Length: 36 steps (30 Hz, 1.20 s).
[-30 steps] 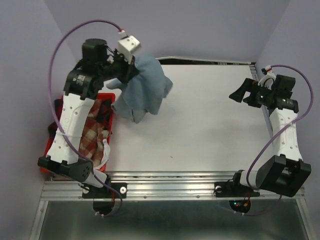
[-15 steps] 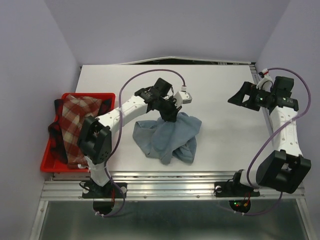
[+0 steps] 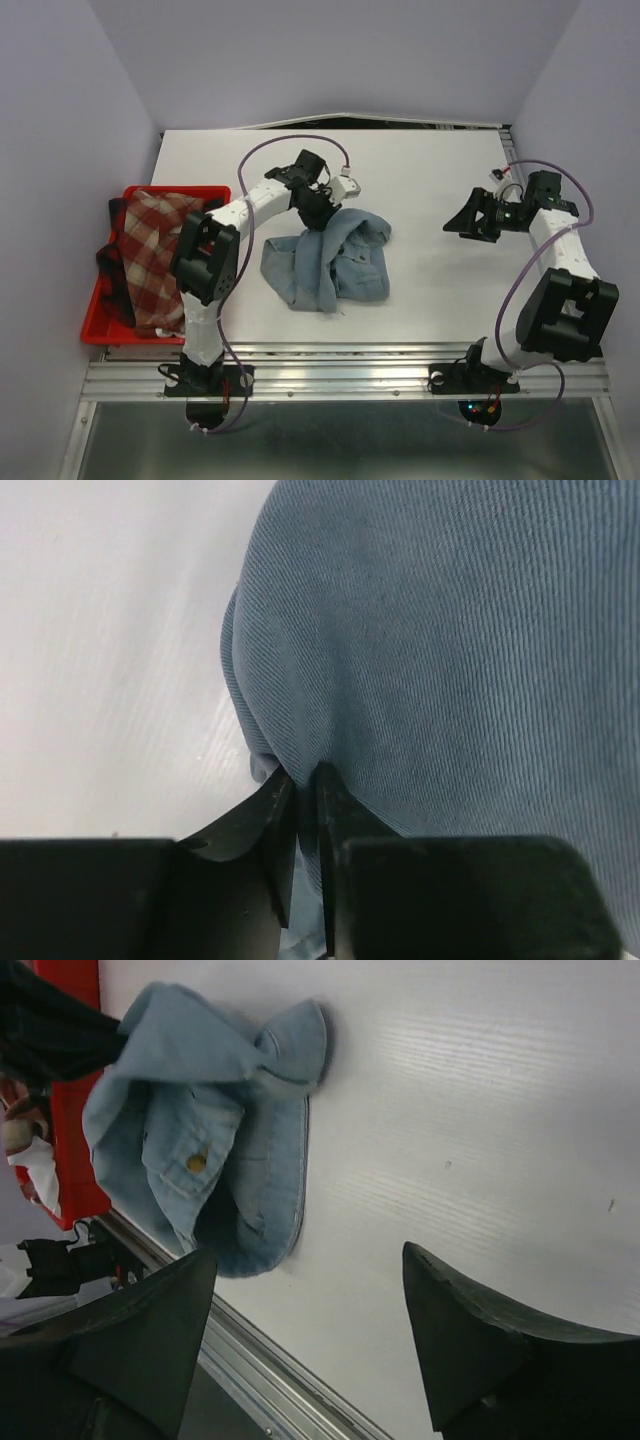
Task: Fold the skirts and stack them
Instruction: Move the skirt to the center of the board
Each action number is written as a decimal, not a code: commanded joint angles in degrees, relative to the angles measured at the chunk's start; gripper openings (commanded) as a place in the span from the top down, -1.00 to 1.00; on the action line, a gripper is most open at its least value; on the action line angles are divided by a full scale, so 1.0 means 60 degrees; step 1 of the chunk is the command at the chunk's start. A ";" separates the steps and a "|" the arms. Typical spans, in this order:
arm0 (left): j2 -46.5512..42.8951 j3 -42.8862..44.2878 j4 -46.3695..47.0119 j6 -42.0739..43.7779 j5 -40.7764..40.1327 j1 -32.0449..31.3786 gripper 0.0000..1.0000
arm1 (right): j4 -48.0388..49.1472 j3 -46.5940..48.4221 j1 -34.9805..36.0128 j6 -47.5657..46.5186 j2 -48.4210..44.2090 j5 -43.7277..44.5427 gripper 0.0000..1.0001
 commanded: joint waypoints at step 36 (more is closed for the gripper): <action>0.3696 0.7051 -0.1024 -0.1716 -0.3548 -0.1181 -0.78 | 0.6974 -0.3181 0.4751 0.5176 0.1313 0.0621 -0.23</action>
